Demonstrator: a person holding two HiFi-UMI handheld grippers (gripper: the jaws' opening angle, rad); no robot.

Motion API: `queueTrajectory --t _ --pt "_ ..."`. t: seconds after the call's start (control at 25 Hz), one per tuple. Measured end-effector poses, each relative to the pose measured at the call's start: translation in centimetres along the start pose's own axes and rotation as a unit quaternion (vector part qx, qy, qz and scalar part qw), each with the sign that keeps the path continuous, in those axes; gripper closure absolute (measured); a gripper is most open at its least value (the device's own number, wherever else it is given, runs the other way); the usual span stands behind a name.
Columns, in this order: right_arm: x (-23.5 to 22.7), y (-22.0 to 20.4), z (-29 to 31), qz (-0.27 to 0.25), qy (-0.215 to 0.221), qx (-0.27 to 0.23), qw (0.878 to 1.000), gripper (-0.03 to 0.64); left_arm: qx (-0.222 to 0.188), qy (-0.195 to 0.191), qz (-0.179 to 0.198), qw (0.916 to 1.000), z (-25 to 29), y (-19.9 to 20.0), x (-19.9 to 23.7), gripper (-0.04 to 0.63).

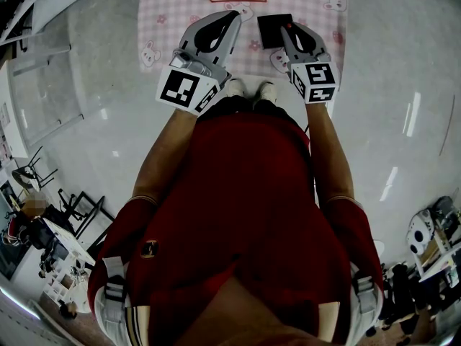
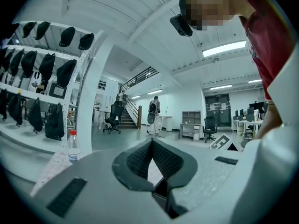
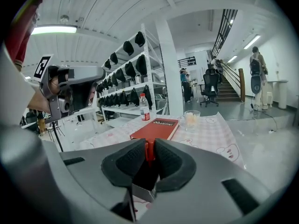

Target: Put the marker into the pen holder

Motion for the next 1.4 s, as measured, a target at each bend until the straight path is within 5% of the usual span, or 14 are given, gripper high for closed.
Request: queueTrajectory --t 1.4 --pt "0.7 -0.3 -1.7 -0.014 -0.041 0.011 0.999 0.492 -0.002 -0.023 0.008 0.9997 -1.8 0.1 -1.1 0.589"
Point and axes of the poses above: the fingertips, and each gripper's own axes: z forward along the fingers, x to its left, y out of its top, the point moved 9 cm from there along -z, backward along the fingers, and after that the axes turned 4 degrees about y, right-handed, at the moved point
